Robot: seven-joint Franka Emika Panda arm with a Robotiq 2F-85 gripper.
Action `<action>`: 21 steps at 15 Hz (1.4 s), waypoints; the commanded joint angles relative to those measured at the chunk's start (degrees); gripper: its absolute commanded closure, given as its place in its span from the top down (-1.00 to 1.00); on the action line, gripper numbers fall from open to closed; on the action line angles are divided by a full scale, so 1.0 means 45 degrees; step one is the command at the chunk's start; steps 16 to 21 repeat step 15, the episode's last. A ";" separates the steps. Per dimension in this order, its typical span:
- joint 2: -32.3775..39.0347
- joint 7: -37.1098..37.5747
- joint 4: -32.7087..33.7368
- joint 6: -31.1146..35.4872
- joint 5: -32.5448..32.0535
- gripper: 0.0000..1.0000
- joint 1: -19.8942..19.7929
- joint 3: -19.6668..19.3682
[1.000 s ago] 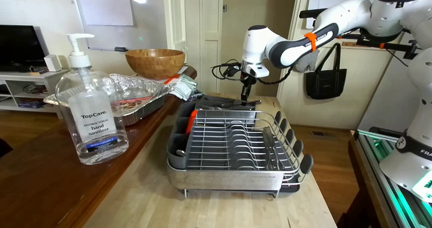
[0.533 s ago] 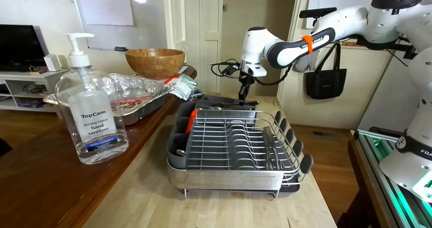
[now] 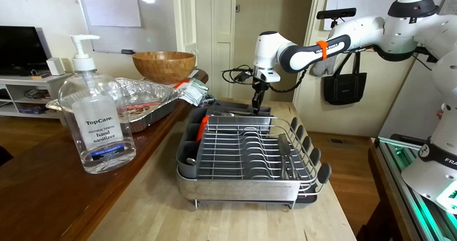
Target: Put the spoon and knife on the cutlery holder
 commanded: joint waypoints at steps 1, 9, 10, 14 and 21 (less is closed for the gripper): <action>-0.1118 -0.0449 0.0503 -0.1100 -0.0498 0.13 0.0074 0.0561; 0.0426 0.0252 -0.0447 -0.2634 0.1048 1.00 -0.1104 0.2007; 0.0456 0.0463 -0.0935 -0.2824 0.1451 1.00 -0.1552 0.2410; 0.0563 0.0698 -0.1215 -0.2913 0.1992 1.00 -0.1844 0.2896; 0.0720 0.0902 -0.1644 -0.2915 0.2192 1.00 -0.2186 0.3164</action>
